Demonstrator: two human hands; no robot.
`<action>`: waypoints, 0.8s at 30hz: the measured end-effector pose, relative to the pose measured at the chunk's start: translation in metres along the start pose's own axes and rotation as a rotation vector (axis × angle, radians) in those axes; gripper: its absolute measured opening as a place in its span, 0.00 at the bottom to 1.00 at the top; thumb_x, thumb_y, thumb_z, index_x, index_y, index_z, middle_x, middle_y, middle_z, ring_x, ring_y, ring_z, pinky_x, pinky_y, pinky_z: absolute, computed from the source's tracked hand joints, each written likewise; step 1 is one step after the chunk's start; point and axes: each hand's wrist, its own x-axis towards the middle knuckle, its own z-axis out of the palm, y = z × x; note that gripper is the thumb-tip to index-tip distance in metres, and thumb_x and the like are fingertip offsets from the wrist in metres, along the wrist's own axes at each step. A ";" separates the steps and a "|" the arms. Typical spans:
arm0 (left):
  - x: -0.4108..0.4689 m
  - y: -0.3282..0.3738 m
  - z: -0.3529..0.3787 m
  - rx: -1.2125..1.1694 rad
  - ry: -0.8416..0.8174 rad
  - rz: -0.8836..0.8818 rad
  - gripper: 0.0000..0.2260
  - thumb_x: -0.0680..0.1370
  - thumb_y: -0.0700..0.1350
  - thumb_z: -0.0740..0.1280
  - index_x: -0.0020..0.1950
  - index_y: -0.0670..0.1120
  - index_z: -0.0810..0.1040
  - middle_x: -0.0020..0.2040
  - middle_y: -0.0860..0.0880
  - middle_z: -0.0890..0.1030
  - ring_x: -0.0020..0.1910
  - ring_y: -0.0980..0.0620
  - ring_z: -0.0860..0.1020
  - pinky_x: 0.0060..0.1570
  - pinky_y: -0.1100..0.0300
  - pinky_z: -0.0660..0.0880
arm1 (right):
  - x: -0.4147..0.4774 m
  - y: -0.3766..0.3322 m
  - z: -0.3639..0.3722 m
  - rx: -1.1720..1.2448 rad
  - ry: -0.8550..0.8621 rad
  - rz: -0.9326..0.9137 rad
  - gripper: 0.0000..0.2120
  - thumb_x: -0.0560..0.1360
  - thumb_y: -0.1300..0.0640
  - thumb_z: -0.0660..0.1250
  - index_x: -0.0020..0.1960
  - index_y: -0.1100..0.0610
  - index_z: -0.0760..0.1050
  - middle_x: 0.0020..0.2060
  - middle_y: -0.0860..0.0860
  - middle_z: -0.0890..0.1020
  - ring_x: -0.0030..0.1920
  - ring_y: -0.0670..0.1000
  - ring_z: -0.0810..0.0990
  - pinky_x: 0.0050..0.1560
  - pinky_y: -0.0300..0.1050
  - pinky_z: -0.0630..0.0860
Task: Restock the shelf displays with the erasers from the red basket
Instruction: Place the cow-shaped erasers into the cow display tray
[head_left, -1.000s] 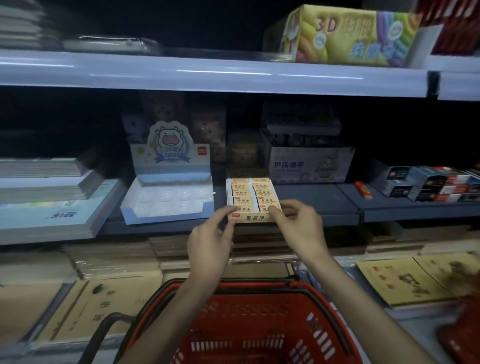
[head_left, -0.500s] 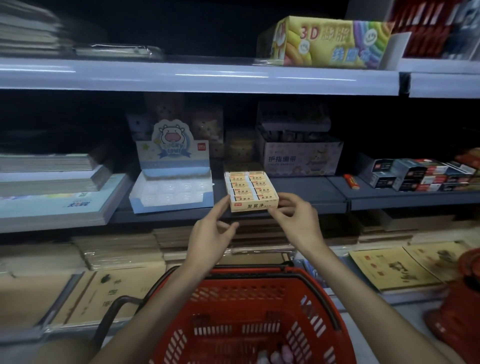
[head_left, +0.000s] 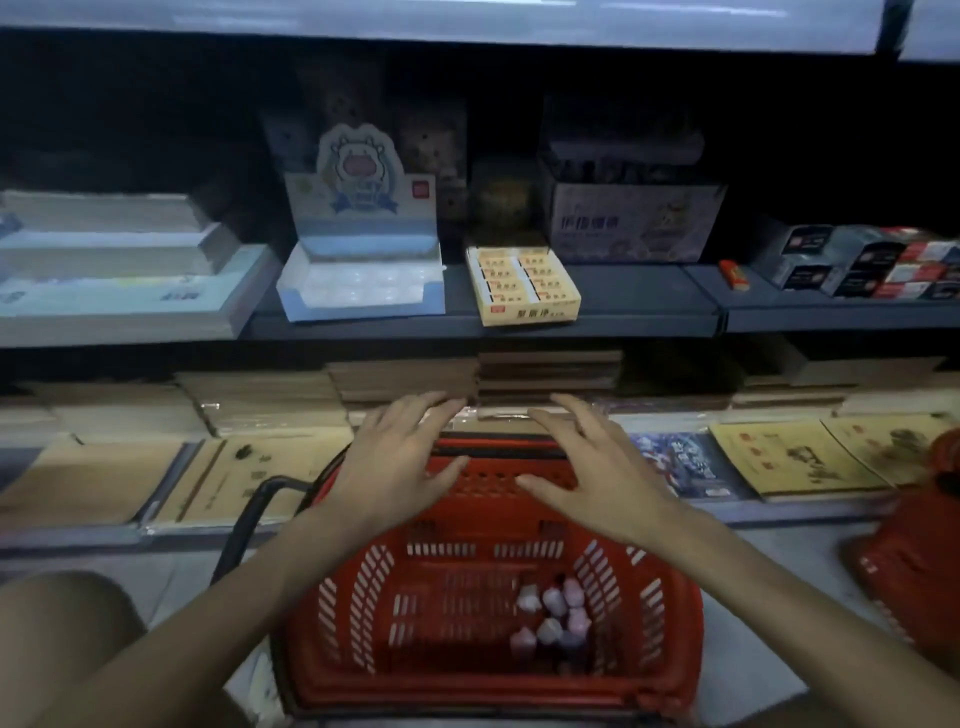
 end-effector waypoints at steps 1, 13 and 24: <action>-0.010 -0.003 0.008 0.057 -0.036 0.017 0.32 0.78 0.66 0.59 0.79 0.52 0.69 0.75 0.47 0.74 0.73 0.43 0.72 0.71 0.43 0.70 | -0.008 0.003 0.012 -0.044 -0.068 -0.022 0.41 0.75 0.26 0.56 0.80 0.48 0.62 0.80 0.55 0.61 0.79 0.57 0.61 0.77 0.57 0.64; -0.125 -0.068 0.068 0.414 -0.506 -0.037 0.42 0.72 0.65 0.73 0.82 0.51 0.65 0.79 0.38 0.68 0.80 0.35 0.62 0.73 0.26 0.57 | -0.104 0.062 0.109 -0.389 -0.562 0.021 0.36 0.67 0.35 0.63 0.68 0.56 0.79 0.66 0.64 0.79 0.68 0.68 0.76 0.66 0.65 0.75; -0.198 -0.052 0.057 0.506 -0.492 -0.200 0.35 0.75 0.58 0.71 0.79 0.45 0.71 0.84 0.39 0.57 0.85 0.41 0.43 0.69 0.19 0.49 | -0.114 0.034 0.148 -0.469 -0.652 -0.158 0.22 0.70 0.49 0.71 0.63 0.55 0.79 0.61 0.59 0.80 0.62 0.62 0.77 0.61 0.56 0.74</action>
